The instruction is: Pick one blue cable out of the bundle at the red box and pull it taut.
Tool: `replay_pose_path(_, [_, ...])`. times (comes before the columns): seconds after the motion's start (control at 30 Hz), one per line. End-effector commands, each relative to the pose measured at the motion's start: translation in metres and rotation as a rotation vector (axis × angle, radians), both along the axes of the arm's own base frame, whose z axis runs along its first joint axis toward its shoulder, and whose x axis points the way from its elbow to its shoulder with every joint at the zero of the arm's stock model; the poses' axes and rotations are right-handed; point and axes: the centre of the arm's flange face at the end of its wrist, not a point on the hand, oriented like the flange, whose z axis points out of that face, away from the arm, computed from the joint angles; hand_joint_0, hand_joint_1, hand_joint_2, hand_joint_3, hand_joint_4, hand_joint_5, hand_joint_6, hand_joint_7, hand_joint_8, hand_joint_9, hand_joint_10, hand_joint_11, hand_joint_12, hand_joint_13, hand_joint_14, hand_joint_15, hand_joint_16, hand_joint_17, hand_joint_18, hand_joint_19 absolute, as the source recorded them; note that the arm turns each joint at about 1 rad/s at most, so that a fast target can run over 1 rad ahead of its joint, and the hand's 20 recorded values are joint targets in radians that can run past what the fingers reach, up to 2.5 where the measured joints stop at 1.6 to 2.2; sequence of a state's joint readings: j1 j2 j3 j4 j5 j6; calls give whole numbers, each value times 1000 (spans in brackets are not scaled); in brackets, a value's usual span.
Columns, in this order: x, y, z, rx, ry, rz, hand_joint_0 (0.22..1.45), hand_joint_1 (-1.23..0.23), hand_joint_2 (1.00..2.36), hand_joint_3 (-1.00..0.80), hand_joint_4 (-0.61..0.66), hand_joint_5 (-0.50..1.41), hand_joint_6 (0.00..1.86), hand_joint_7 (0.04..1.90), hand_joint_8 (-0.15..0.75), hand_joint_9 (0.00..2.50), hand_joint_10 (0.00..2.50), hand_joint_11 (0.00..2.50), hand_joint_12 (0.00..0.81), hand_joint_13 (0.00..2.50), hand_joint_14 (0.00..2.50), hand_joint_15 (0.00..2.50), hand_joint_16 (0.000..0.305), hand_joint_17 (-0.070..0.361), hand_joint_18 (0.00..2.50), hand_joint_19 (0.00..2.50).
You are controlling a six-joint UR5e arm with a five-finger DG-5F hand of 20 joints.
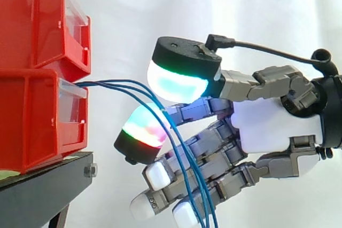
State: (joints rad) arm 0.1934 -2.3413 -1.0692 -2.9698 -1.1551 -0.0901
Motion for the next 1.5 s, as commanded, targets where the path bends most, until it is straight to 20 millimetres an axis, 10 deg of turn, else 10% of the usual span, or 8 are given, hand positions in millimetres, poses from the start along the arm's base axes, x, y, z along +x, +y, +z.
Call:
replay_pose_path(0.0, [0, 1, -1, 0, 0, 1, 515, -661, 1000, -500, 122, -159, 778, 1049, 337, 824, 16, 789, 434, 635, 7, 245, 59, 132, 749, 393])
replay_pose_path(0.77, [-2, 0, 8, 1, -6, 0, 614, -831, 1021, -181, 58, -172, 835, 1135, 328, 827, 15, 805, 409, 642, 8, 240, 55, 123, 764, 378])
replay_pose_path(1.27, [-6, -3, 5, -5, 34, 0, 807, -916, 1003, -464, 5, -216, 865, 1039, 289, 753, 15, 794, 395, 607, 7, 207, 53, 118, 734, 305])
replay_pose_path(1.47, [-6, -3, 5, -5, 35, 0, 707, -967, 1000, -500, 10, -245, 834, 948, 268, 664, 16, 802, 395, 594, 6, 201, 53, 118, 738, 278])
